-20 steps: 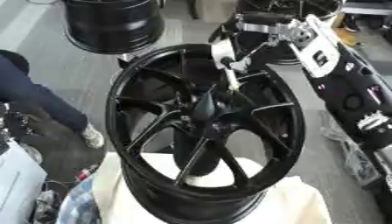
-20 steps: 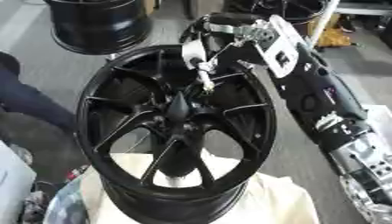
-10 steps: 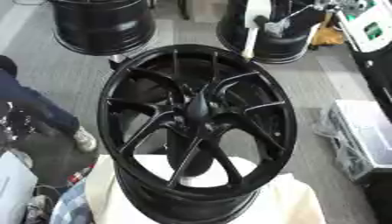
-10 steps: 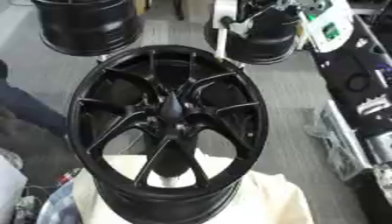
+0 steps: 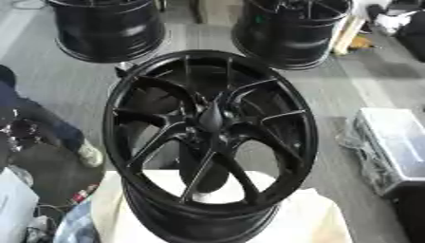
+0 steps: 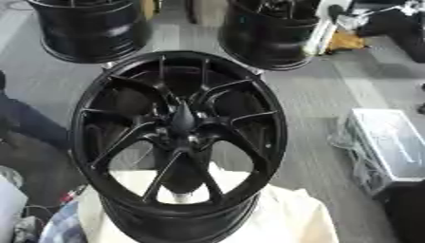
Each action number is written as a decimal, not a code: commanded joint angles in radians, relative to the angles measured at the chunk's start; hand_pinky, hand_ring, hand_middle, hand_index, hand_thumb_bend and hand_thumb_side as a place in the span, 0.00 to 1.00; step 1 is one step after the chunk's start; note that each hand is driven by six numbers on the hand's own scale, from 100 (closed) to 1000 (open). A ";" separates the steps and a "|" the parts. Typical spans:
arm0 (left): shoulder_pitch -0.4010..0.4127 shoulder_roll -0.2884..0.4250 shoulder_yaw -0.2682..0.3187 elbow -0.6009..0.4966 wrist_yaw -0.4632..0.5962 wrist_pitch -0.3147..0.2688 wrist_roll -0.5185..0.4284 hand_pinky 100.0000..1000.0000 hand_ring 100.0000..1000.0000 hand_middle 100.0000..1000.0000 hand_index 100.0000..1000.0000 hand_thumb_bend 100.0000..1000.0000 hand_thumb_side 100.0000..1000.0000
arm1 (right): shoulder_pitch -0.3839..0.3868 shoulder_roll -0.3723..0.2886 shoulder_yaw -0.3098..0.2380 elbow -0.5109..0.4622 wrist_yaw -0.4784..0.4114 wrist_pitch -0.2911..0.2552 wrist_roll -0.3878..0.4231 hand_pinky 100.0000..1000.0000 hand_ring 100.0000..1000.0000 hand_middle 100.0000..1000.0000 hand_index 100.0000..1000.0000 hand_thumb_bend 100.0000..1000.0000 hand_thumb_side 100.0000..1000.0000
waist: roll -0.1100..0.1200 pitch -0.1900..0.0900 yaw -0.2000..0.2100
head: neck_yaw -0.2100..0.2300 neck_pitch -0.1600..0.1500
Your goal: Pull the pin out of the wheel hub.
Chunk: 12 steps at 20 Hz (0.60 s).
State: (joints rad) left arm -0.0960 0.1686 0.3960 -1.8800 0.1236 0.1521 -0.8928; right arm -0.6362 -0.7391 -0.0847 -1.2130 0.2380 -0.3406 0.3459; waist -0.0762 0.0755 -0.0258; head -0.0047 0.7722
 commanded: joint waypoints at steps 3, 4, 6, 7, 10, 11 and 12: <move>-0.002 0.021 0.015 -0.018 -0.004 0.002 0.013 0.65 0.53 0.62 0.73 0.00 0.84 | 0.203 -0.017 -0.178 0.009 0.053 0.102 -0.194 0.68 0.47 0.47 0.84 0.00 0.30 | 0.004 -0.011 -0.012 | 0.021 -0.002; -0.002 0.020 0.016 -0.018 -0.006 0.002 0.014 0.65 0.53 0.62 0.73 0.00 0.84 | 0.251 0.002 -0.203 0.043 0.085 0.133 -0.232 0.70 0.53 0.54 0.86 0.00 0.36 | 0.004 -0.010 -0.014 | 0.024 -0.002; -0.003 0.017 0.017 -0.020 -0.007 0.004 0.015 0.65 0.53 0.62 0.73 0.00 0.84 | 0.321 0.044 -0.240 0.110 0.140 0.187 -0.298 0.80 0.69 0.74 0.90 0.00 0.63 | 0.006 -0.009 -0.016 | 0.026 -0.002; -0.003 0.017 0.018 -0.020 -0.008 0.004 0.015 0.65 0.53 0.62 0.73 0.00 0.84 | 0.351 0.069 -0.258 0.151 0.154 0.213 -0.332 0.82 0.74 0.80 0.91 0.00 0.77 | 0.007 -0.008 -0.016 | 0.027 -0.002; -0.001 0.014 0.021 -0.019 -0.009 0.001 0.018 0.65 0.53 0.62 0.73 0.00 0.84 | 0.414 0.141 -0.288 0.266 0.107 0.253 -0.443 0.85 0.79 0.86 0.92 0.00 0.93 | 0.012 -0.006 -0.019 | 0.027 -0.002; -0.002 0.014 0.022 -0.019 -0.008 0.001 0.018 0.65 0.53 0.62 0.73 0.00 0.84 | 0.427 0.160 -0.290 0.293 0.075 0.253 -0.477 0.85 0.79 0.86 0.92 0.00 0.93 | 0.013 -0.006 -0.019 | 0.026 -0.002; -0.002 0.013 0.022 -0.018 -0.008 0.000 0.018 0.65 0.53 0.62 0.73 0.00 0.84 | 0.438 0.176 -0.290 0.315 0.043 0.250 -0.508 0.85 0.79 0.87 0.92 0.00 0.95 | 0.015 -0.005 -0.020 | 0.026 -0.002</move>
State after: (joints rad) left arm -0.0923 0.1675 0.4107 -1.8804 0.1182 0.1540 -0.8779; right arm -0.1915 -0.5503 -0.3584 -0.9204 0.3065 -0.0955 -0.1232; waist -0.0607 0.0762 -0.0441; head 0.0198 0.7722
